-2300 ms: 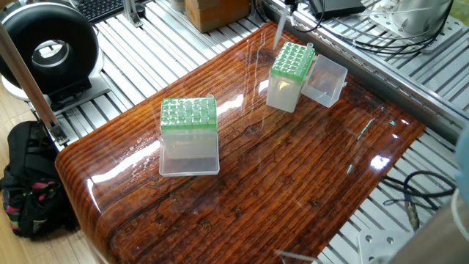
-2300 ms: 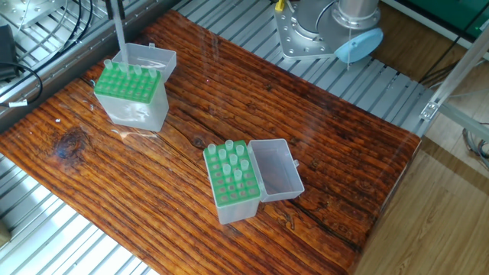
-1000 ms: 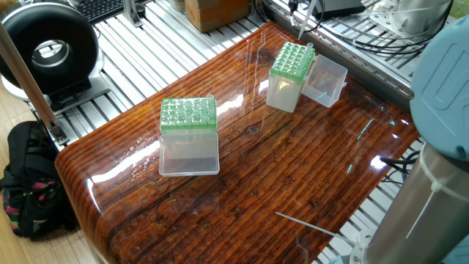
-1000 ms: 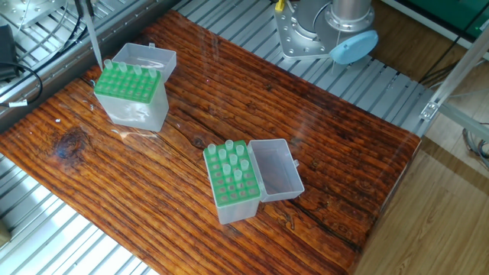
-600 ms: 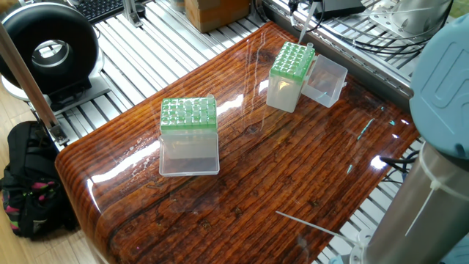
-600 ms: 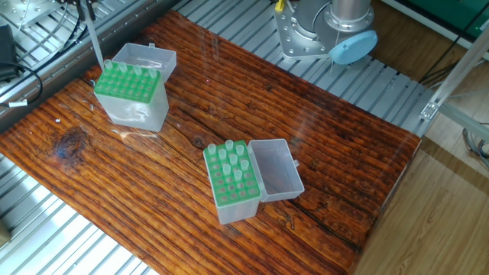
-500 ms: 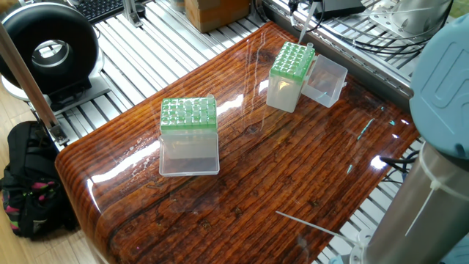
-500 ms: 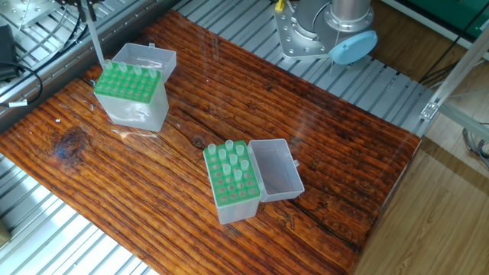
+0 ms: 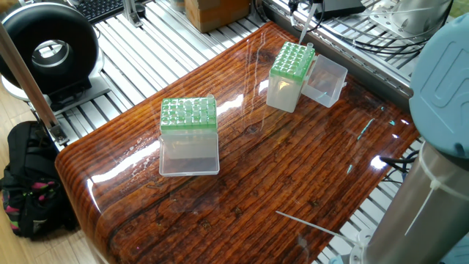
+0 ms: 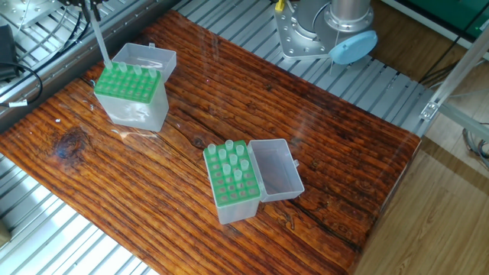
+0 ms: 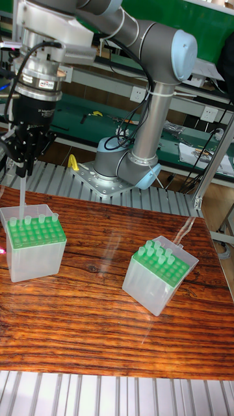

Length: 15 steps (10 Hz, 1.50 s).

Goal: Transfer all large pipette tips from one holder to another

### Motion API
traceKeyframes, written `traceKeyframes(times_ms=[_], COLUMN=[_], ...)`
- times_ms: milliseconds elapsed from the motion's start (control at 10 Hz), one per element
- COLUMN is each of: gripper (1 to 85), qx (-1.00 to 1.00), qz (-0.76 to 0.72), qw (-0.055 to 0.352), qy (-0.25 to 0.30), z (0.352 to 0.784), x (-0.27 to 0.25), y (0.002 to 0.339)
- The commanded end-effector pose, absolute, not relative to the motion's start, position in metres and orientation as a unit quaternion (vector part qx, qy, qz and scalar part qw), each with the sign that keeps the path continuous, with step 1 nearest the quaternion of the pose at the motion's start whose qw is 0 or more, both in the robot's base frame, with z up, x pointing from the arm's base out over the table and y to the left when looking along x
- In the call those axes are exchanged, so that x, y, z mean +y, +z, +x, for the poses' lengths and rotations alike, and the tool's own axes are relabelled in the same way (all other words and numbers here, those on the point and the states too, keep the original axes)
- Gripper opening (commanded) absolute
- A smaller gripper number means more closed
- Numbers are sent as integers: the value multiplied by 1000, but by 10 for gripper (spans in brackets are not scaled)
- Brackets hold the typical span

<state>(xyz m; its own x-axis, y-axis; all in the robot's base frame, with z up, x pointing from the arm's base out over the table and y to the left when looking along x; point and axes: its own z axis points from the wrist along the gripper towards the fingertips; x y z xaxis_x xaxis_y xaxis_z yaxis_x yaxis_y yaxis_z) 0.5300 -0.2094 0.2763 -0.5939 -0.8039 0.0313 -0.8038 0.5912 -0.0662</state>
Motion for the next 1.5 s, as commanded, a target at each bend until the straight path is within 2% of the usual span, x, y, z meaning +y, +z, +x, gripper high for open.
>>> traceKeyframes(times_ms=[0,1400], gripper=[183,190], qx=[893,893], qz=[-450,-449], qw=[4,-5], qy=[-31,-38], z=[530,531], x=[-205,-206], y=[275,266])
